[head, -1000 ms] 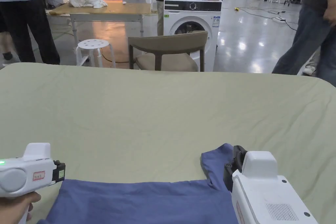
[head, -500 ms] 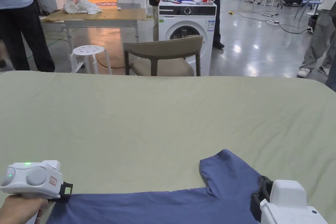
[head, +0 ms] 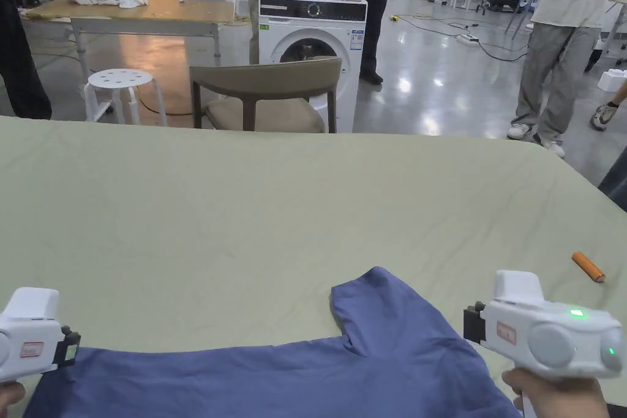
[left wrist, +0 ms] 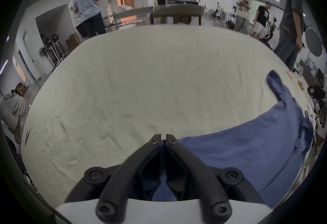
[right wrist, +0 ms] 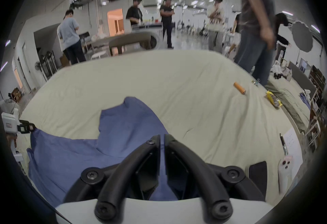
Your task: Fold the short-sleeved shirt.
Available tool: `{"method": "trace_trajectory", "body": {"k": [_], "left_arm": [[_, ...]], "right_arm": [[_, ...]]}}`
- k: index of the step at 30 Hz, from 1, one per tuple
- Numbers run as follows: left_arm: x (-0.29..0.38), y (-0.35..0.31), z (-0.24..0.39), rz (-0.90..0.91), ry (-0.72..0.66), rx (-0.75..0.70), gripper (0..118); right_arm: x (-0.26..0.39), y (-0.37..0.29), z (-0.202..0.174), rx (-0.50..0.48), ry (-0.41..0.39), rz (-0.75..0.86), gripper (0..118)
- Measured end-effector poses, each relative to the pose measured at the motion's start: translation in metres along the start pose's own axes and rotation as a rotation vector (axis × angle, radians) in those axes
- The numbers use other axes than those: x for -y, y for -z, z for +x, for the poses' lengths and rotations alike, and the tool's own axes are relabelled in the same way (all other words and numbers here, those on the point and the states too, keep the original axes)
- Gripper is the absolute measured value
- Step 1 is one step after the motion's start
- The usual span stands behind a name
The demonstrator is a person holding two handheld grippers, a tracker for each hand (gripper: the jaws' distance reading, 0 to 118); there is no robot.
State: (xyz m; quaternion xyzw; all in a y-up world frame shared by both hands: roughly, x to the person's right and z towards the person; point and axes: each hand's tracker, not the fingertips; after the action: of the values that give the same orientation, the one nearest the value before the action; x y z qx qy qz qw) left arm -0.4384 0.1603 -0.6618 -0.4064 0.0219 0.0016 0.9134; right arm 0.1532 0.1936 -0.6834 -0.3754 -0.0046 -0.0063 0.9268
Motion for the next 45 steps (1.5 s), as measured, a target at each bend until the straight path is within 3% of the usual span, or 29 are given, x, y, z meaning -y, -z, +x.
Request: {"method": "trace_trajectory", "body": {"k": [4,5,10,14,15,16,18,20,22,29,45], "left_arm": [[0.005,-0.023,0.000,0.079,0.022,0.001,0],[0.006,-0.027,0.001,0.079,0.024,0.000,0],[0.011,-0.040,0.001,0.103,-0.012,0.005,0],[0.013,-0.041,0.000,0.107,-0.028,0.004,0],[0.013,-0.040,-0.001,0.105,-0.029,0.002,0],[0.014,-0.039,-0.001,0.102,-0.024,0.001,0],[0.015,-0.038,-0.003,0.096,-0.007,-0.009,0],[0.017,-0.037,-0.005,0.096,-0.009,-0.014,0],[0.017,-0.035,-0.009,0.093,-0.030,-0.006,0],[0.020,-0.043,-0.011,0.112,-0.037,0.023,0],[0.072,-0.140,-0.042,0.230,-0.076,0.088,0]], "right_arm": [[-0.016,0.050,0.007,-0.016,-0.053,-0.112,65],[-0.018,0.060,0.004,-0.006,-0.060,-0.138,72],[-0.018,0.119,0.001,-0.022,-0.103,-0.284,75],[-0.013,0.137,0.003,-0.016,-0.065,-0.327,72],[-0.016,0.136,0.001,-0.014,-0.072,-0.331,69],[-0.019,0.136,-0.001,-0.008,-0.075,-0.340,57],[-0.021,0.131,-0.006,0.003,-0.089,-0.332,53],[-0.021,0.132,-0.008,0.000,-0.105,-0.325,33],[-0.021,0.130,-0.007,-0.006,-0.109,-0.314,4],[-0.018,0.063,0.002,-0.072,-0.037,-0.161,0],[0.030,-0.113,0.030,-0.119,-0.115,-0.044,0]]}}
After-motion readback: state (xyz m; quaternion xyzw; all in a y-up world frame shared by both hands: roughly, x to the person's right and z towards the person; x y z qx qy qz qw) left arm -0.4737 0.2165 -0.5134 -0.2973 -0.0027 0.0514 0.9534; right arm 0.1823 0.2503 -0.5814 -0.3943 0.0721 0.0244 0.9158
